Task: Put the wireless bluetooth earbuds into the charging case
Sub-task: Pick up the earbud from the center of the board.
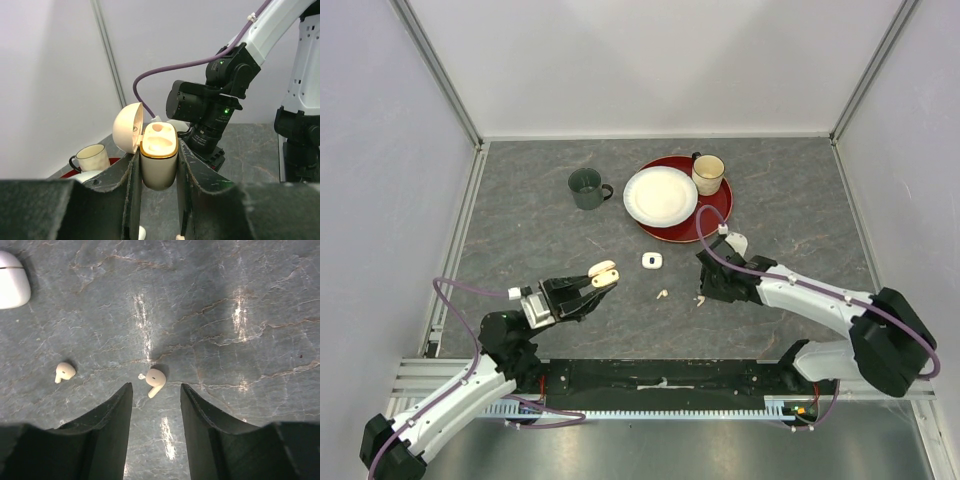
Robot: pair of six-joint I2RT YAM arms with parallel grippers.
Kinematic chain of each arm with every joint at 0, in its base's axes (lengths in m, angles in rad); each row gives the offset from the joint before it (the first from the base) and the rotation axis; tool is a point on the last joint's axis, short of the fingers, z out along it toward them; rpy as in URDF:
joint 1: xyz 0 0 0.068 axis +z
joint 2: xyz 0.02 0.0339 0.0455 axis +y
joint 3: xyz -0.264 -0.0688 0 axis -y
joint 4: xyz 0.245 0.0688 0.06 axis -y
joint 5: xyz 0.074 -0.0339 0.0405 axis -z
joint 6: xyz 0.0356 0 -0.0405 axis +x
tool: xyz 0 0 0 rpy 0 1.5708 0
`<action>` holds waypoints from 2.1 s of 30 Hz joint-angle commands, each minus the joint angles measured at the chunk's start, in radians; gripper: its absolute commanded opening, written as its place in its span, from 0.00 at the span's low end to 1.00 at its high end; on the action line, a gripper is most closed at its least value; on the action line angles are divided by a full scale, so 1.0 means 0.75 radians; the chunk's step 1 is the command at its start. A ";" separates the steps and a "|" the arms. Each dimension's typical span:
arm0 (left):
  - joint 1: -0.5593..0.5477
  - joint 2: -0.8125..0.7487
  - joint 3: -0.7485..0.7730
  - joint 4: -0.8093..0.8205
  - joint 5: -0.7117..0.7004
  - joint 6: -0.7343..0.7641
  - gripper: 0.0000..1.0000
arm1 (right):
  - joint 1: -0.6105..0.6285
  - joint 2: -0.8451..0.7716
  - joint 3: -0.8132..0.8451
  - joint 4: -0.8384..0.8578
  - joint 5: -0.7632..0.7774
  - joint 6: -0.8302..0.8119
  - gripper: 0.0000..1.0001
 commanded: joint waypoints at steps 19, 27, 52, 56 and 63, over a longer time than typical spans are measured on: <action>-0.009 0.005 -0.035 -0.051 0.002 0.106 0.02 | 0.056 0.199 0.124 0.027 0.130 0.102 0.43; -0.009 0.011 -0.035 -0.054 0.002 0.109 0.02 | 0.064 0.213 0.124 0.005 0.142 0.113 0.43; -0.009 0.021 -0.037 -0.047 -0.002 0.121 0.02 | 0.084 0.291 0.108 0.003 0.152 0.123 0.30; -0.007 0.022 -0.037 -0.047 -0.002 0.117 0.02 | 0.088 0.289 0.108 0.015 0.142 0.084 0.24; -0.009 0.030 -0.039 -0.041 -0.004 0.117 0.02 | 0.101 0.358 0.149 0.077 0.095 -0.228 0.20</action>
